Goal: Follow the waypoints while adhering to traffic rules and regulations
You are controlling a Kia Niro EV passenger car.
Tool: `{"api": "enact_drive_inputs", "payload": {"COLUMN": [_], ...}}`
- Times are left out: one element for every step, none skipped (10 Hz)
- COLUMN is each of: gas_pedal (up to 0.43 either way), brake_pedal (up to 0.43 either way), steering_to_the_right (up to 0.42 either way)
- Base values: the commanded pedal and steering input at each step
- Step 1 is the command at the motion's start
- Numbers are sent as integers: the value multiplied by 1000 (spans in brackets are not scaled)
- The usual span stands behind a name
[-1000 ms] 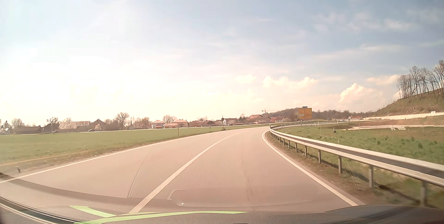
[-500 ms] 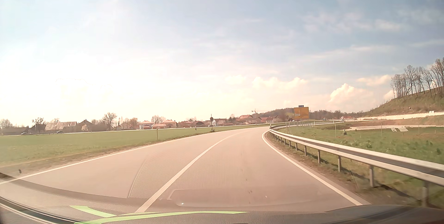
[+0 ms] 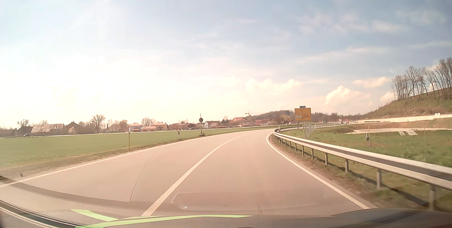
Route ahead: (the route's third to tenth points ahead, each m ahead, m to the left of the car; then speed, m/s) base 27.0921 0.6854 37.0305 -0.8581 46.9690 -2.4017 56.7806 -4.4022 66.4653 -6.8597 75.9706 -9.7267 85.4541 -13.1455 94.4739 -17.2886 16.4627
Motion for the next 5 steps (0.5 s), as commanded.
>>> {"api": "enact_drive_inputs", "payload": {"gas_pedal": [169, 169, 169, 169, 169], "brake_pedal": [0, 0, 0, 0, 0], "steering_to_the_right": [25, 25, 25, 25, 25]}}
